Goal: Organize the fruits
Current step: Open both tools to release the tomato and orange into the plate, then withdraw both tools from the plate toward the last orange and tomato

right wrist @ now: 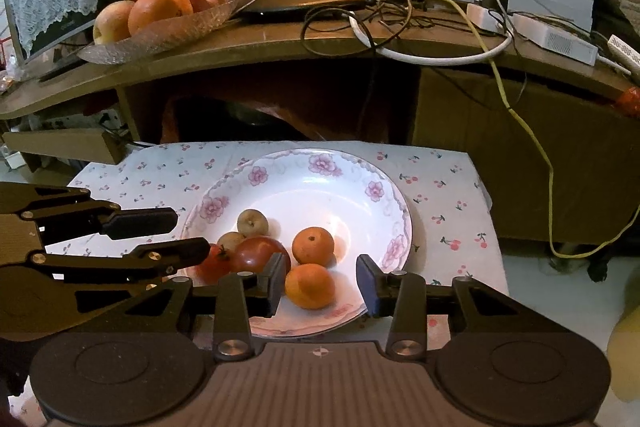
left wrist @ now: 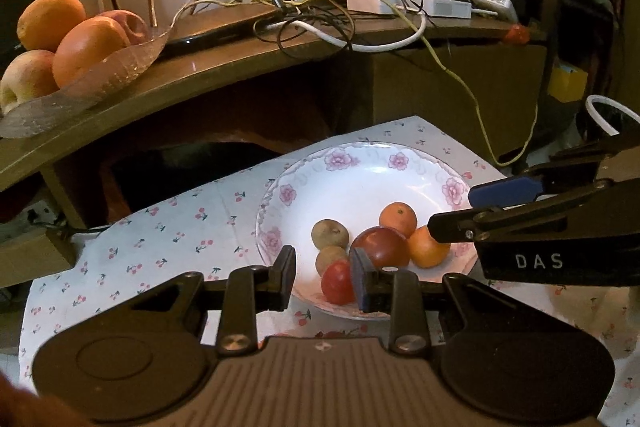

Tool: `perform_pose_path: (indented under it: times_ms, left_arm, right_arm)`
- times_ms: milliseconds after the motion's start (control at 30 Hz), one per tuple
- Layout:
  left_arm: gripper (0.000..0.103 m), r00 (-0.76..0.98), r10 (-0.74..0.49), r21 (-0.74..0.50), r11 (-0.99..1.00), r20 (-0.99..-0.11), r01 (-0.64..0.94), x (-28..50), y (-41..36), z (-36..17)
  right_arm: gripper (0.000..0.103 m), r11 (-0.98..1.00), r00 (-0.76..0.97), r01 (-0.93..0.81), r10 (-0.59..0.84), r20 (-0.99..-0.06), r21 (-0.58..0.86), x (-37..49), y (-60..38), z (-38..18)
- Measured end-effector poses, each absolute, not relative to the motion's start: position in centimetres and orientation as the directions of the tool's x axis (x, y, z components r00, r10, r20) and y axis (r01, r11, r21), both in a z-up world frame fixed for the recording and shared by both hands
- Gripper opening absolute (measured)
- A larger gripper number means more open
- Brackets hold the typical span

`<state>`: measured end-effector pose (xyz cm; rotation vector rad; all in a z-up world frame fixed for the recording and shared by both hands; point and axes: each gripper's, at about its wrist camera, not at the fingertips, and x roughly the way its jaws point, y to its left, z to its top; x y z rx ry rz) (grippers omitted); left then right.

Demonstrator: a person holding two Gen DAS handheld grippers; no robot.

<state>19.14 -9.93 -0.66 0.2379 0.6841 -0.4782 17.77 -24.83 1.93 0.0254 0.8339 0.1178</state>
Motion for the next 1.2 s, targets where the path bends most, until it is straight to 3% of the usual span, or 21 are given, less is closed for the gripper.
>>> perform_pose_path:
  times_ms: [500,1200]
  left_arm:
    - [0.036,0.668,-0.307,0.079,0.873,-0.678,0.481,15.9,-7.1,0.0]
    - [0.037,0.612,-0.284,0.079,0.864,-0.738,0.496,14.7,-2.7,-2.0]
  right_arm:
    - [0.043,0.982,0.638,-0.167,0.173,-0.750,0.084,15.4,-22.5,2.6]
    - [0.043,0.939,0.529,-0.311,0.297,-0.795,0.144,16.5,-17.2,-1.1]
